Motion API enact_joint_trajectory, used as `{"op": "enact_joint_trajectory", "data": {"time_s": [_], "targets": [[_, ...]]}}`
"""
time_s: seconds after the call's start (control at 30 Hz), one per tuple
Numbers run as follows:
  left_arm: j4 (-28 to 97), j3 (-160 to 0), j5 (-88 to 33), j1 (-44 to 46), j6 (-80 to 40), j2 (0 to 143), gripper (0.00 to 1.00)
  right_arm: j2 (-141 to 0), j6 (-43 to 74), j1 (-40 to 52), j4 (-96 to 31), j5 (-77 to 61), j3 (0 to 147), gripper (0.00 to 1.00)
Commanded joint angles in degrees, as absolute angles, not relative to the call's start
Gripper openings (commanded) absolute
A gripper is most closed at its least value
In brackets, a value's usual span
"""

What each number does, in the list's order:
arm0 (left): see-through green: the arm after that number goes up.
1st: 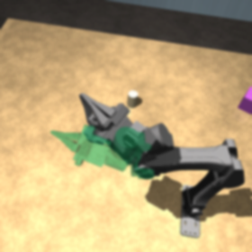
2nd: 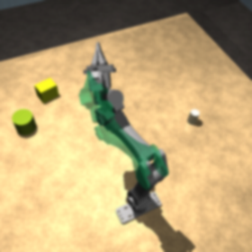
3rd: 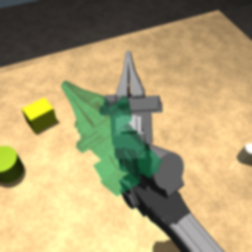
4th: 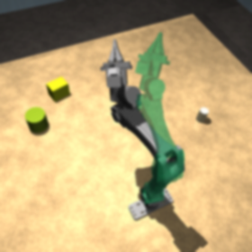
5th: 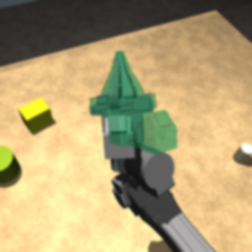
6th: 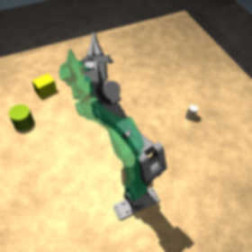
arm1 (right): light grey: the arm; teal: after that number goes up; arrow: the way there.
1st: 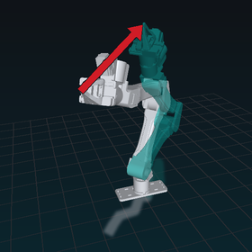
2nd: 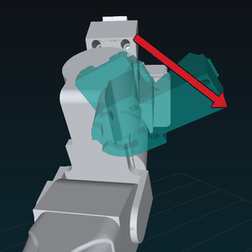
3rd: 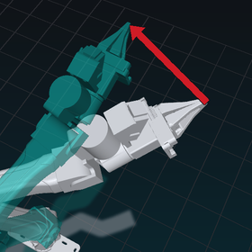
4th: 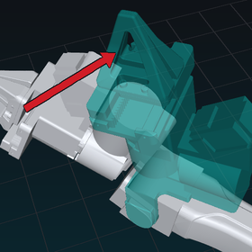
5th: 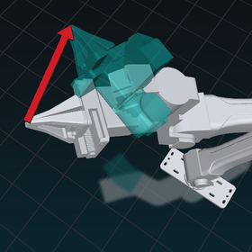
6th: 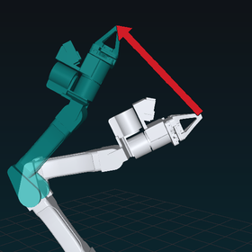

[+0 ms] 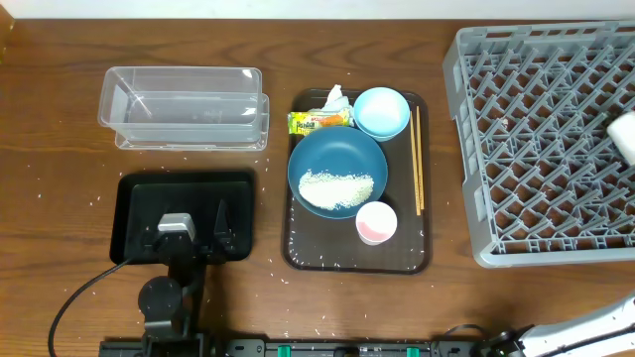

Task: Sort waste into correct bins and load items into the dishwasher rack
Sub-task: 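Lift the white cup and carry it right to the dish rack, then lower the white cup into the rack and open the right gripper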

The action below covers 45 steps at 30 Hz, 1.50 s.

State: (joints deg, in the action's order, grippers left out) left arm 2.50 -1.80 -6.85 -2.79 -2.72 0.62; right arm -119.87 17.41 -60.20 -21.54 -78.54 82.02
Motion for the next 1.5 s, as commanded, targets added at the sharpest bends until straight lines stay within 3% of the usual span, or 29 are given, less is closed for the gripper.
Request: {"op": "enact_joint_trajectory", "data": {"time_s": [0.0, 0.2, 0.37, 0.77, 1.0, 1.13, 1.27, 1.47], "targets": [[3.51, -0.23, -6.83, -2.55, -2.15, 0.27, 0.98, -119.90, 17.17, -62.00, -23.90, -75.18, 82.37, 0.01], [3.51, -0.23, -6.83, -2.55, -2.15, 0.27, 0.98, -119.77, 14.74, -63.48, -28.47, -73.97, 82.39, 0.08], [3.51, -0.23, -6.83, -2.55, -2.15, 0.27, 0.98, -116.40, 14.02, -64.84, -34.74, -64.97, 82.39, 0.11], [3.51, -0.23, -6.83, -2.55, -2.15, 0.27, 0.98, -93.56, 18.48, -63.68, -42.33, -43.44, 82.39, 0.24], [3.51, -0.23, -6.83, -2.55, -2.15, 0.27, 0.98, -83.48, 18.44, -56.55, -42.61, -34.68, 82.39, 0.36], [3.51, -0.23, -6.83, -2.55, -2.15, 0.27, 0.98, -83.88, 18.48, -48.49, -42.17, -18.70, 82.35, 0.24], [3.51, -0.23, -6.83, -2.55, -2.15, 0.27, 0.98, -88.49, 19.70, -42.09, -40.95, -7.73, 82.28, 0.01], [3.51, -0.23, -6.83, -2.55, -2.15, 0.27, 0.98, -98.08, 19.20, -39.72, -36.82, -8.43, 82.28, 0.01]]}}
